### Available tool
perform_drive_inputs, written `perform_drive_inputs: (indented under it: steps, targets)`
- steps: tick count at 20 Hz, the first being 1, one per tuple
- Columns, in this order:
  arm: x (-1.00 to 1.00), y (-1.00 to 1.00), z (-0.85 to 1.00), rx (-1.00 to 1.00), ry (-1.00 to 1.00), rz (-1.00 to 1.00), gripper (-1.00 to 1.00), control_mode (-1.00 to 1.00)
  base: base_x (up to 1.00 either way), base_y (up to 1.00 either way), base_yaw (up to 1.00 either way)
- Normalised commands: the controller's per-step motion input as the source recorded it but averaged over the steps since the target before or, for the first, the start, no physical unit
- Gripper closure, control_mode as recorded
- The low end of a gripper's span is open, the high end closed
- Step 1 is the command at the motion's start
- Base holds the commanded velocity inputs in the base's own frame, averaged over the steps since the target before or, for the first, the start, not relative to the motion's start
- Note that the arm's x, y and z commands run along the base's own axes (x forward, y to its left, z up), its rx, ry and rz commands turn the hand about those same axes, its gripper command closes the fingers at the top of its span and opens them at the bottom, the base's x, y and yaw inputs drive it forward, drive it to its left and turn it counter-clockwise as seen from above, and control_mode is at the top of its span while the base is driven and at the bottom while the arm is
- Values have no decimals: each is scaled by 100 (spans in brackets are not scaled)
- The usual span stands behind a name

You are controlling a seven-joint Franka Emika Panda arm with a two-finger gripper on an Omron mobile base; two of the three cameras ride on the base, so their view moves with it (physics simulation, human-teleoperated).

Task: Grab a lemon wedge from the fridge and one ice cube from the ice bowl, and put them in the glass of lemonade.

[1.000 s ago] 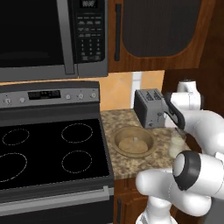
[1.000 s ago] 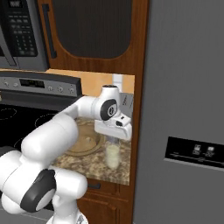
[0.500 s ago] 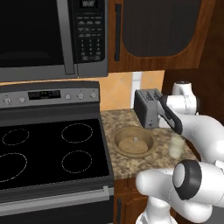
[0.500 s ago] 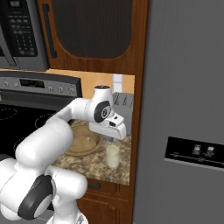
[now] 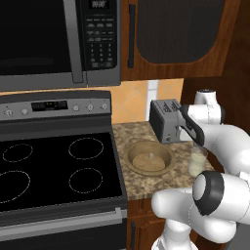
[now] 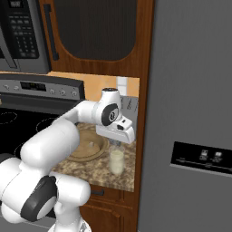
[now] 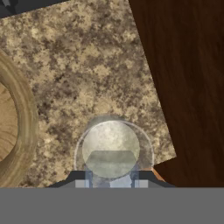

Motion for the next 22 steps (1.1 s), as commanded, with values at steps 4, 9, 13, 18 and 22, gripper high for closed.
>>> perform_drive_inputs:
  steps: [4,9,13,18,22]
  targets:
    - [0,0,-14,0,0,0,100,-100,0,0,0]
    - [0,0,-37,0,0,0,100,-100,0,0,0]
    - [0,0,-6,0,0,0,100,-100,0,0,0]
    - [0,0,0,0,0,0,-100,-100,0,0,0]
    - [0,0,0,0,0,0,-100,-100,0,0,0]
